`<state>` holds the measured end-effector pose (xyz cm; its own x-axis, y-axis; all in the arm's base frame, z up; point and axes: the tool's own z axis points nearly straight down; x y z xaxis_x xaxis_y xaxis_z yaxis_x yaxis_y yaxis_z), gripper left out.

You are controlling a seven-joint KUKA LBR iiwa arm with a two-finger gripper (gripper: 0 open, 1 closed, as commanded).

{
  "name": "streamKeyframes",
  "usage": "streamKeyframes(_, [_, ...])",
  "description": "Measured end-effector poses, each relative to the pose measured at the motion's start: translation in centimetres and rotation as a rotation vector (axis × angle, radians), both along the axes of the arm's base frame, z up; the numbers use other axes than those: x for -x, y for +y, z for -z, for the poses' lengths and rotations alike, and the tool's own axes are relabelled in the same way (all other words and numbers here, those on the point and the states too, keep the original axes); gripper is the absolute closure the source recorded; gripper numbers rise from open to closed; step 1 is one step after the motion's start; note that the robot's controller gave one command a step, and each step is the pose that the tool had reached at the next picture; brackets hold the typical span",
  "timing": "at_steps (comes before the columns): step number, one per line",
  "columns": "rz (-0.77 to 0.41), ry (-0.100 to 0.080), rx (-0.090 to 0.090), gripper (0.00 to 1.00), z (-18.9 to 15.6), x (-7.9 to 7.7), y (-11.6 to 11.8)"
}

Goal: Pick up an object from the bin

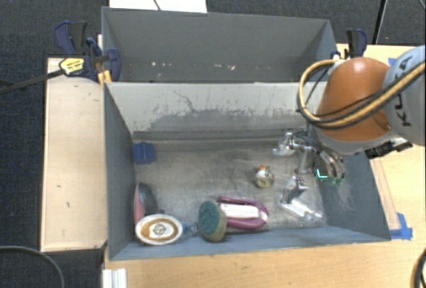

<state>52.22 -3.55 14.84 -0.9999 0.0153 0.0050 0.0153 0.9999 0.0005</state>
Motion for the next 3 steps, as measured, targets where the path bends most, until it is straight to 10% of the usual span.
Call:
streamKeyframes(1, [-0.264,-0.012,-0.005,0.00,6.1,4.2,3.2])
streamKeyframes(2, [-0.511,-0.013,0.002,0.00,7.5,3.0,9.6])
streamKeyframes(3, [-0.512,-0.026,0.000,1.00,7.4,2.7,9.7])
